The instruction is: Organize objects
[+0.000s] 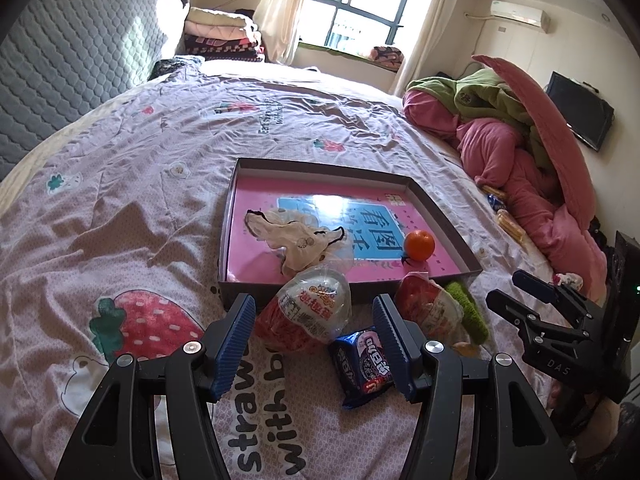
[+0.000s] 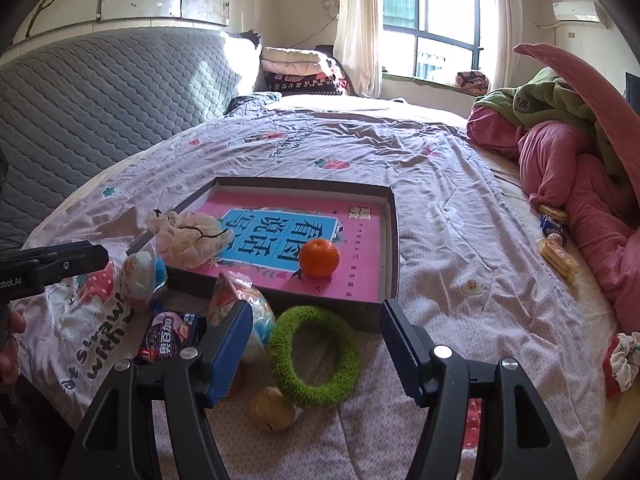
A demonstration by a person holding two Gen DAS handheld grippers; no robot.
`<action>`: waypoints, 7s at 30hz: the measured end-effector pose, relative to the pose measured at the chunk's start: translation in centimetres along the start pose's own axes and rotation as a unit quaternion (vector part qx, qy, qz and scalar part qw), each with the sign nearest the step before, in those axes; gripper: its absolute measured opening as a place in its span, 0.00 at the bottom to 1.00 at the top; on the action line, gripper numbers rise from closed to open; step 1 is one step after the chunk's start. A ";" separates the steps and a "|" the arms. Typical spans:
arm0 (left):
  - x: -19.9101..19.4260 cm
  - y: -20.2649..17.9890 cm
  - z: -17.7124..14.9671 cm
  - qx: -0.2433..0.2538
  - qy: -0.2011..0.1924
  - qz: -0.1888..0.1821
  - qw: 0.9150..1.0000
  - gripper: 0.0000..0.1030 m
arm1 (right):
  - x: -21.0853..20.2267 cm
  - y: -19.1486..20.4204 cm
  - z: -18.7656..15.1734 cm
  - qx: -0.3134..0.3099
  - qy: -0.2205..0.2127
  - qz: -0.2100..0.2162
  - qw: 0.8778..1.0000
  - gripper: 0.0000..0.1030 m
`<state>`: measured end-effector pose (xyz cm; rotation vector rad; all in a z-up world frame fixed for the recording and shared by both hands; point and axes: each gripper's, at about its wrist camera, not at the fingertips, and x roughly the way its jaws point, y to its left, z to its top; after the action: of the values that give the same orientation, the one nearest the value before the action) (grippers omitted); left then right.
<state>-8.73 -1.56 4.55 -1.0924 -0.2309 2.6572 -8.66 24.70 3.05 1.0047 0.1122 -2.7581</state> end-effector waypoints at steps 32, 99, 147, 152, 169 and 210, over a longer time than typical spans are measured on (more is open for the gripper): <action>1.4 -3.1 -4.0 0.038 0.050 0.008 0.998 0.61 | -0.2 1.3 -3.4 -0.004 0.034 0.009 0.999 0.63; 7.1 -0.4 -1.6 0.003 0.066 0.064 0.996 0.66 | 3.7 1.1 -3.2 -0.007 0.075 -0.015 0.997 0.45; 5.1 -1.8 -0.4 -0.021 0.016 0.014 1.000 0.62 | 1.6 -0.3 -0.7 0.033 0.018 0.020 0.999 0.11; 4.8 -2.0 -0.2 -0.022 0.007 0.012 1.000 0.62 | 1.3 -0.4 -0.8 0.032 0.013 0.028 0.999 0.07; 4.5 -3.3 -0.3 -0.008 0.003 0.007 1.000 0.62 | 0.8 -1.1 -1.4 0.036 0.020 0.045 0.998 0.07; 6.2 -4.4 -0.3 -0.008 0.019 -0.006 1.000 0.62 | 5.4 -1.3 -1.3 0.094 0.061 0.074 0.991 0.07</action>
<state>-11.95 4.46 1.28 -1.1428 -0.2507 2.6258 -12.16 25.24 -1.45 1.1778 -0.1998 -2.6095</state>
